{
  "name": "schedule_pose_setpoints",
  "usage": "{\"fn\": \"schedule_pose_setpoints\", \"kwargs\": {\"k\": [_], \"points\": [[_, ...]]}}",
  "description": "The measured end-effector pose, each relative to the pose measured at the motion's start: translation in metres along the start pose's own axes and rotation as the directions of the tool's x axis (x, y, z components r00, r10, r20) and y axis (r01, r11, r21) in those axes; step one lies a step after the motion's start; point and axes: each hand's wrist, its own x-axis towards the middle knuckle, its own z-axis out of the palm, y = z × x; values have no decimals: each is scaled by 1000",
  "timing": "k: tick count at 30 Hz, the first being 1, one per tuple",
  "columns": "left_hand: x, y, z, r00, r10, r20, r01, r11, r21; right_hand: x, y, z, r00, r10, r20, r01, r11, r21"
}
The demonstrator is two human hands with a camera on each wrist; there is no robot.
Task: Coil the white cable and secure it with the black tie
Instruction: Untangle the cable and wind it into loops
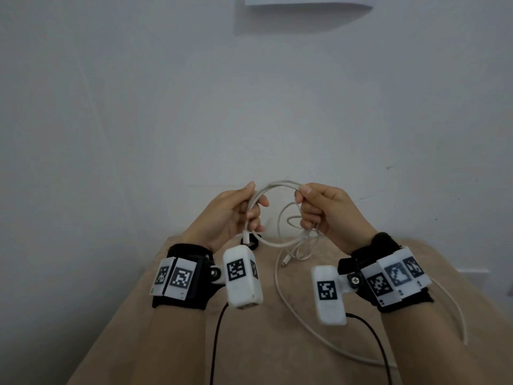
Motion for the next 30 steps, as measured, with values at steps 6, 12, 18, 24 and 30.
{"fn": "schedule_pose_setpoints", "kwargs": {"k": [6,12,18,24,30], "points": [[-1,3,14,991,-127,32,117,966,231,-5,1,10,979,122,166,-51,926,-374],[0,3,15,993,-102,54,74,921,382,-5,0,15,977,120,176,-46,925,-377],[2,5,11,993,62,-97,-31,956,291,-6,-7,11,1000,23,17,-16,945,-328],[-3,12,-4,960,141,-240,-91,974,207,-6,-9,-7,988,-62,-139,-14,872,-489],[-3,13,-3,932,181,-313,-147,980,131,-8,-14,-13,989,-92,-112,22,860,-510]]}}
